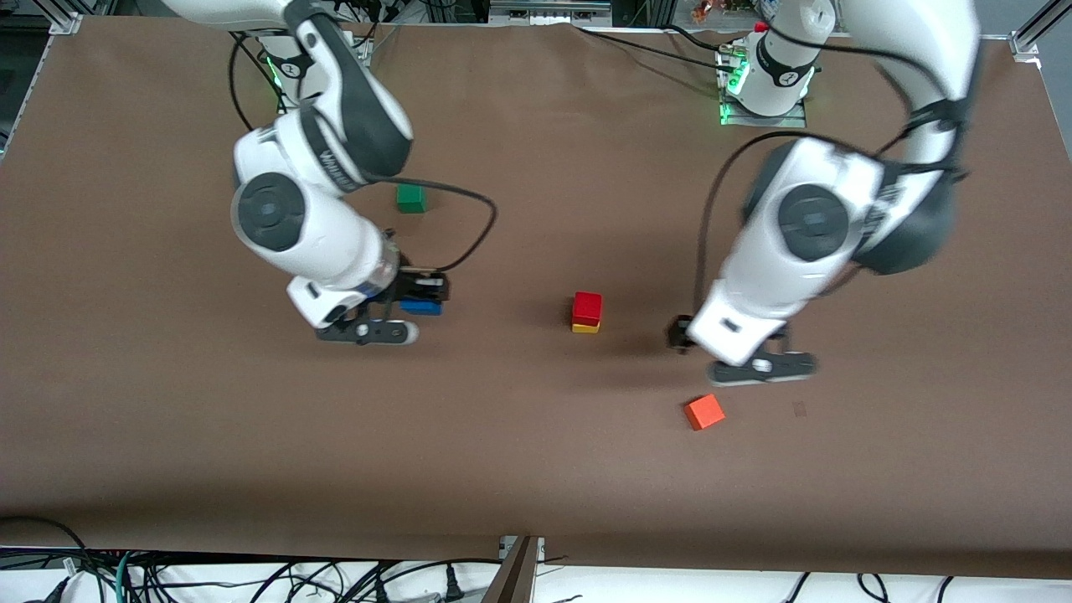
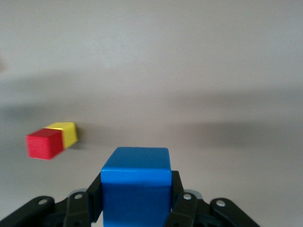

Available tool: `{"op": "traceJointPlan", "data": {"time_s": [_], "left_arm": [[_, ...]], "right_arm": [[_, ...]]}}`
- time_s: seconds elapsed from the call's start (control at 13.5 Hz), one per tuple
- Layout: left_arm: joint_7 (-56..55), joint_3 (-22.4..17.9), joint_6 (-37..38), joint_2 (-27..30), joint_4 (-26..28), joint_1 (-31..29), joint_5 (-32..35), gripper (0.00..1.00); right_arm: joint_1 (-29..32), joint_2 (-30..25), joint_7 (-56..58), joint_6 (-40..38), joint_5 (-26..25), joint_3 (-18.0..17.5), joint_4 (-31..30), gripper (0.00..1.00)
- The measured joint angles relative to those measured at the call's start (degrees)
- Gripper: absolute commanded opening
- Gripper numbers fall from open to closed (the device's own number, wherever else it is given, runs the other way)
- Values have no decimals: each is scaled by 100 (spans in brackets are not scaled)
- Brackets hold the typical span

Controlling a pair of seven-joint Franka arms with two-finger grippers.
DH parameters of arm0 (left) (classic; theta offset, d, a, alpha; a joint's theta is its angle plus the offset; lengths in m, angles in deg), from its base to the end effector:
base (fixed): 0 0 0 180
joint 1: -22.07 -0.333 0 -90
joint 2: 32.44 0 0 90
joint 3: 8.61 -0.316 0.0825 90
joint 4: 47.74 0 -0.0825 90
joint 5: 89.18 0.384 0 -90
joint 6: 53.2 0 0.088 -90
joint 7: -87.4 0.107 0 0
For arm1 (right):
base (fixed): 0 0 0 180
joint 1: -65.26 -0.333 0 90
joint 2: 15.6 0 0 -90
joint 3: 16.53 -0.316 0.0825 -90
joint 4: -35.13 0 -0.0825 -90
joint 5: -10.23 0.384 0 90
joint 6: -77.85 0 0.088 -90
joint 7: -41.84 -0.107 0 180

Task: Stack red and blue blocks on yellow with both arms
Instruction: 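Open the left gripper and withdraw while the right gripper carries the blue cube, then lower the blue cube onto the red cube with the right gripper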

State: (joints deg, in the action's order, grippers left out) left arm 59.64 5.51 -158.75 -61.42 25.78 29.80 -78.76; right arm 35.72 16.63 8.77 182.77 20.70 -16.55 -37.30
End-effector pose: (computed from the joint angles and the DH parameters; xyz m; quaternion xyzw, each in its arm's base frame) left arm 0.6774 -0.2153 0.4725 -0.9979 -0.0470 -0.0430 0.0128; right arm 0.6187 0.3677 0.4336 -0.9946 0.0538 0.0440 0.0766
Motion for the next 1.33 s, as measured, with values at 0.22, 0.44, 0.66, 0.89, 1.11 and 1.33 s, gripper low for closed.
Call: {"op": "traceJointPlan", "data": {"time_s": [0.22, 0.44, 0.66, 0.89, 1.11, 1.33], "left_arm": [[756, 1, 567, 537, -20, -537, -16, 100], [1650, 1, 867, 830, -16, -1085, -203, 100], [2521, 2, 1091, 843, 16, -1535, -343, 100], [3008, 4, 1371, 837, 51, -1622, -353, 100], [3064, 14, 1644, 838, 53, -1637, -354, 100], [3205, 11, 1915, 890, 52, -1876, -564, 100]], "right_arm": [[-692, 543, -1096, 126, -193, 5, 649, 31], [-1212, 1019, -1839, 956, -268, 17, 900, 32], [-1573, 1410, -2290, 1668, -524, 31, 951, 32], [-1815, 1702, -2572, 1803, -817, 35, 1150, 32], [-1926, 1872, -2588, 1901, -1053, 40, 1273, 31], [-1954, 1960, -2586, 2048, -1234, 43, 1301, 32]]}}
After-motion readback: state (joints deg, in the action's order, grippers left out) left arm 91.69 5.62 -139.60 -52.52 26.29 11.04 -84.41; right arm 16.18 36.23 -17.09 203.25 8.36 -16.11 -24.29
